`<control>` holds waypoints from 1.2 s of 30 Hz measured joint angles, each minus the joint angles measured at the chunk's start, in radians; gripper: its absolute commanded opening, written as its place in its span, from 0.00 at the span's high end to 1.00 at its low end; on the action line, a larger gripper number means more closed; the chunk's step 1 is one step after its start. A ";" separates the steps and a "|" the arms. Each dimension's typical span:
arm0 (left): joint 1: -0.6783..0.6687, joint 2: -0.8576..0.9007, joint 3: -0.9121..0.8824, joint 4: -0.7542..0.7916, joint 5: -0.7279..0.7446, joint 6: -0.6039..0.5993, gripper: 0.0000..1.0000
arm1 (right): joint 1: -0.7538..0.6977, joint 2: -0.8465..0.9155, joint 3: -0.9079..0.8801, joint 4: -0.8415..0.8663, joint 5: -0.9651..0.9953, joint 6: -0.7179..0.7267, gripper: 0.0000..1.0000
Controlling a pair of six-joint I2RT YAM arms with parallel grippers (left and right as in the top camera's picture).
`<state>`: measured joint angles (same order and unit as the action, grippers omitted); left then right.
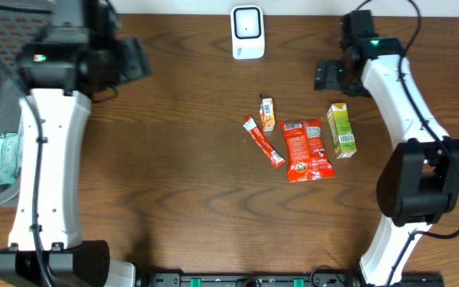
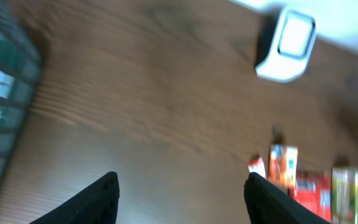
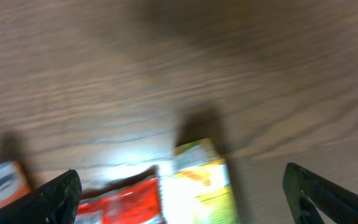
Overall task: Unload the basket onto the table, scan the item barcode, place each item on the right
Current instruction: 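Reach the left gripper into the basket and grasp the mint-green wipes pack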
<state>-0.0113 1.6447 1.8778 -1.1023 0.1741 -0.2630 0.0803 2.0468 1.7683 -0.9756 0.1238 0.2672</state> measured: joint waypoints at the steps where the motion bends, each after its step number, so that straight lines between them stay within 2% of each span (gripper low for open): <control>1: 0.028 0.000 0.018 0.004 -0.004 -0.003 0.35 | -0.013 0.000 0.000 -0.001 0.001 0.000 0.01; 7: 0.198 0.000 0.040 0.069 -0.109 -0.064 0.35 | -0.052 0.000 0.000 0.000 0.004 0.000 0.01; 14: 0.473 0.000 0.037 0.068 -0.293 -0.107 0.35 | -0.051 0.000 0.000 -0.001 0.004 0.000 0.01; 18: 0.598 0.005 -0.037 0.090 -0.325 -0.103 0.35 | -0.051 0.000 0.000 -0.001 0.003 0.000 0.01; 25: 0.675 0.138 -0.079 0.066 -0.338 -0.094 0.34 | -0.051 0.000 0.000 -0.001 0.003 0.000 0.01; 36: 0.679 0.466 -0.088 0.052 -0.338 0.092 0.33 | -0.051 0.000 0.000 -0.001 0.003 0.000 0.01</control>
<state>0.6674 2.1105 1.7901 -1.0500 -0.1638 -0.1711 0.0292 2.0468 1.7683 -0.9764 0.1272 0.2672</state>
